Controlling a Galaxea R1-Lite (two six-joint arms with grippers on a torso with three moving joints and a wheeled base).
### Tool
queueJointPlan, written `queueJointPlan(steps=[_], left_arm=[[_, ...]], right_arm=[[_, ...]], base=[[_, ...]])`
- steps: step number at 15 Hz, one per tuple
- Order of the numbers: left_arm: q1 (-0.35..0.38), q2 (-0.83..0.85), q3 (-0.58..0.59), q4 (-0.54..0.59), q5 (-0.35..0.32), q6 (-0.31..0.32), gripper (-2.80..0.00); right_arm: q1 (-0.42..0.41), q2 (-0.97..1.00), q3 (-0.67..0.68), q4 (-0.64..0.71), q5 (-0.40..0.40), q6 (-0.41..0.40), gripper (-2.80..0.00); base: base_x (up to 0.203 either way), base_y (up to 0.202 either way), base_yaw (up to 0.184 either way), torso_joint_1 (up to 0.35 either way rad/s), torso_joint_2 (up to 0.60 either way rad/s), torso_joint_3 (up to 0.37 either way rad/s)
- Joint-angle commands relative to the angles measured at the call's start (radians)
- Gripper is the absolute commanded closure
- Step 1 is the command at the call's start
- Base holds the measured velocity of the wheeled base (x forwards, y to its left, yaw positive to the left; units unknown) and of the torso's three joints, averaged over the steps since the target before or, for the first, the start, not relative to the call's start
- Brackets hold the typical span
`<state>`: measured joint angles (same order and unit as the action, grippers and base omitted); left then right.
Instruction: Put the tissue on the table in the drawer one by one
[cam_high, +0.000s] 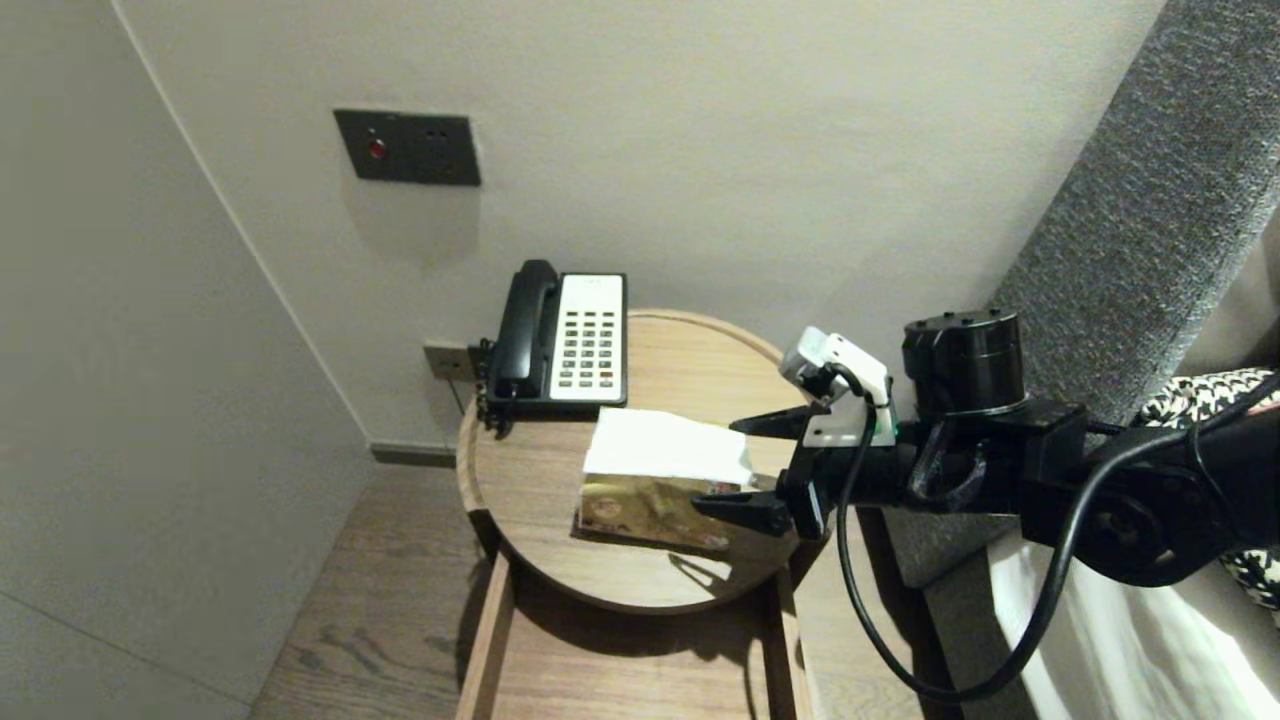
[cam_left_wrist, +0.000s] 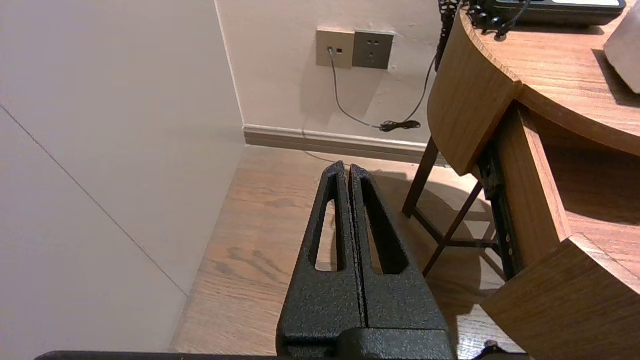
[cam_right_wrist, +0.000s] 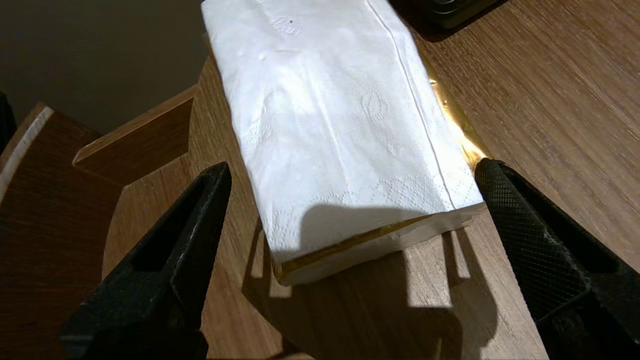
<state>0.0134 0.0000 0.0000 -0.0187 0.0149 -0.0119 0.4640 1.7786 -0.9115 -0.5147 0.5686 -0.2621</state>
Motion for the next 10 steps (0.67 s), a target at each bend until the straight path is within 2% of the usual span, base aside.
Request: queueJointPlan(steps=[1, 10], left_arm=[[0.000, -0.005, 0.000, -0.001, 0.000, 0.000, 0.00], [0.000, -0.005, 0.000, -0.001, 0.000, 0.000, 0.00]], right_arm=[[-0.002, 0.001, -0.001, -0.002, 0.010, -0.002, -2.80], [-0.003, -0.071, 0.021, 0.001, 0.014, -0.007, -2.80]], base=[[0.000, 0.000, 0.000, 0.000, 0.00, 0.000], [0.000, 0.000, 0.000, 0.000, 0.00, 0.000]])
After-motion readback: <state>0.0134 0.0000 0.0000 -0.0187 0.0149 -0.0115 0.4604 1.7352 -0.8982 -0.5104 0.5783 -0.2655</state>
